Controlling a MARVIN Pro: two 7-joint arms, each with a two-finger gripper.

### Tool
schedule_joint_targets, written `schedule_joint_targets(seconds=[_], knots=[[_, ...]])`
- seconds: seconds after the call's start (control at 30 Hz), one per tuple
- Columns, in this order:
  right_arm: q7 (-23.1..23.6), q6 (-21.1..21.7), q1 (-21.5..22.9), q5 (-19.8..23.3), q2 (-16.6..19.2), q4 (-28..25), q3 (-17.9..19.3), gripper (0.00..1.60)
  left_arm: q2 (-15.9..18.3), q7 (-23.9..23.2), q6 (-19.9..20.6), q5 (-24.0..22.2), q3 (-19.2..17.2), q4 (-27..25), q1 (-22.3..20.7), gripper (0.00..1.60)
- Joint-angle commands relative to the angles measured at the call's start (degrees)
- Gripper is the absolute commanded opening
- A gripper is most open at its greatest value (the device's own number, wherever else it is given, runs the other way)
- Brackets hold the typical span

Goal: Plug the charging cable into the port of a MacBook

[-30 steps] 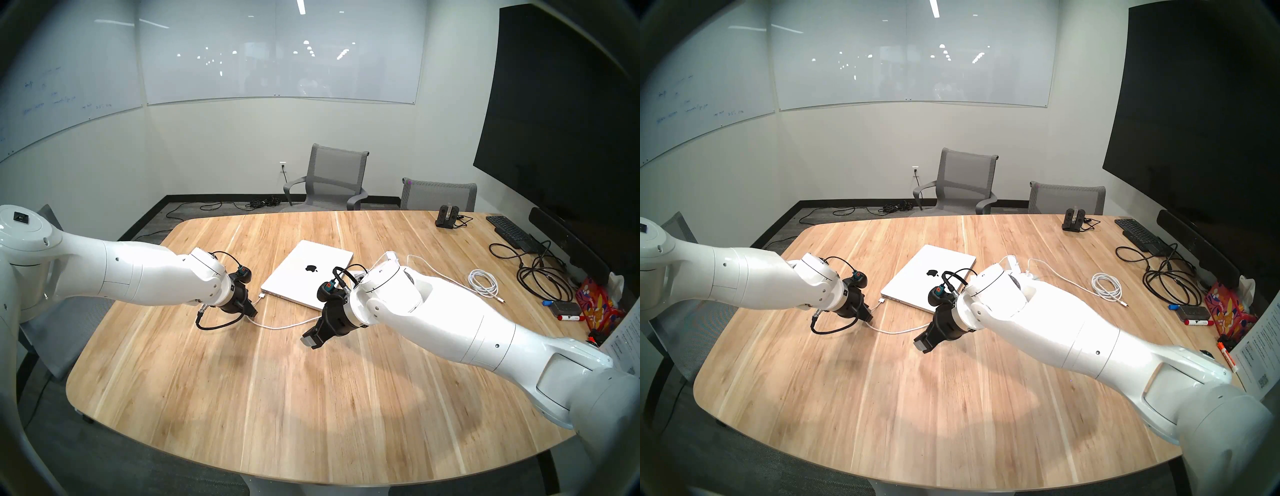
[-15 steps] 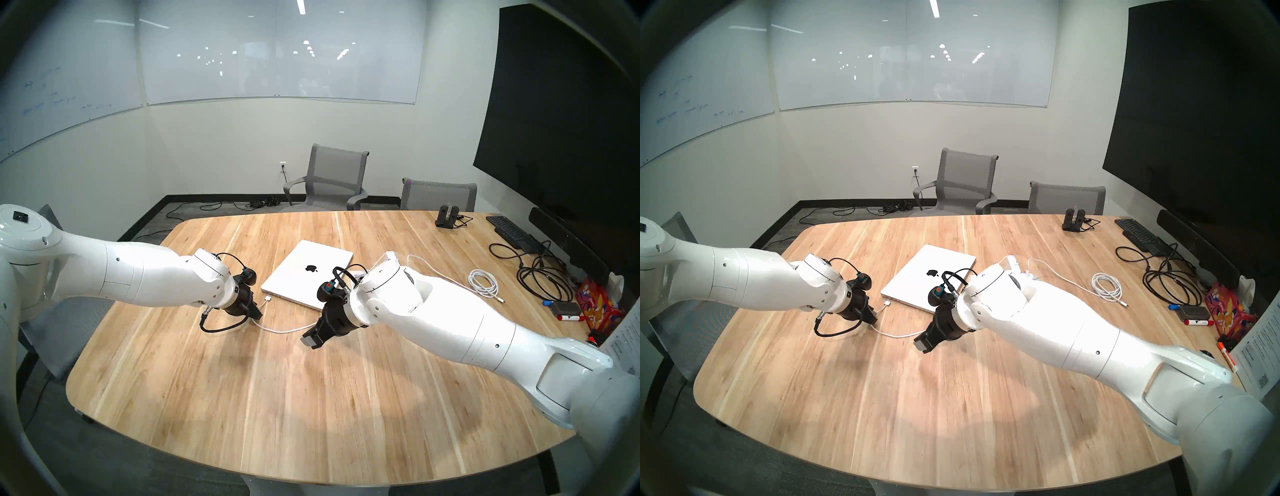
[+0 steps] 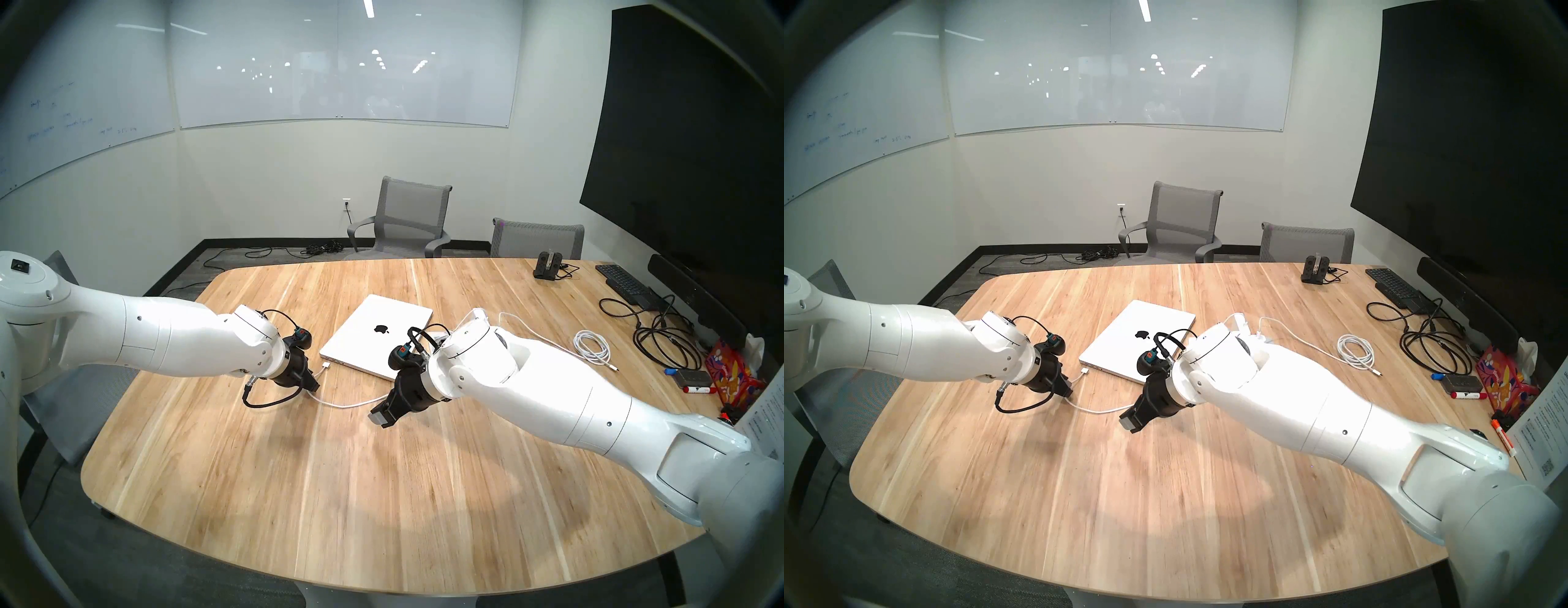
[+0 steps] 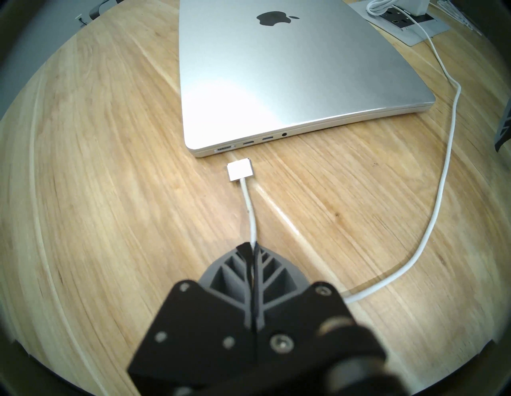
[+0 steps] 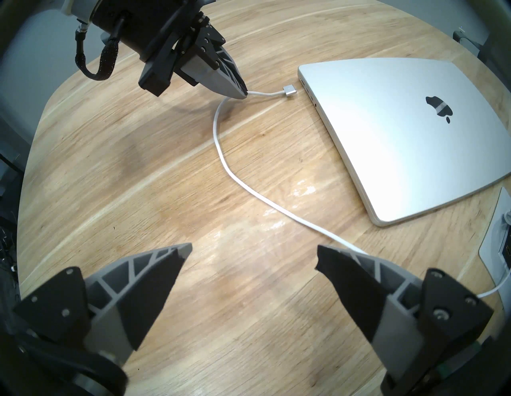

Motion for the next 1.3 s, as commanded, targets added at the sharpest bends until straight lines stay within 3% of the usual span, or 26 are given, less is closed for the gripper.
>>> schedule_joint_targets(seconds=[0.0, 1.27], knots=[[0.06, -0.19, 0.75, -0.15, 0.02, -0.78, 0.42, 1.60, -0.04, -0.36, -0.22, 0.07, -0.80, 0.39, -1.20, 0.00], [0.07, -0.20, 0.75, -0.15, 0.02, -0.79, 0.42, 1.60, -2.35, -0.96, -0.23, 0.41, -0.61, 3.34, -0.43, 0.00]])
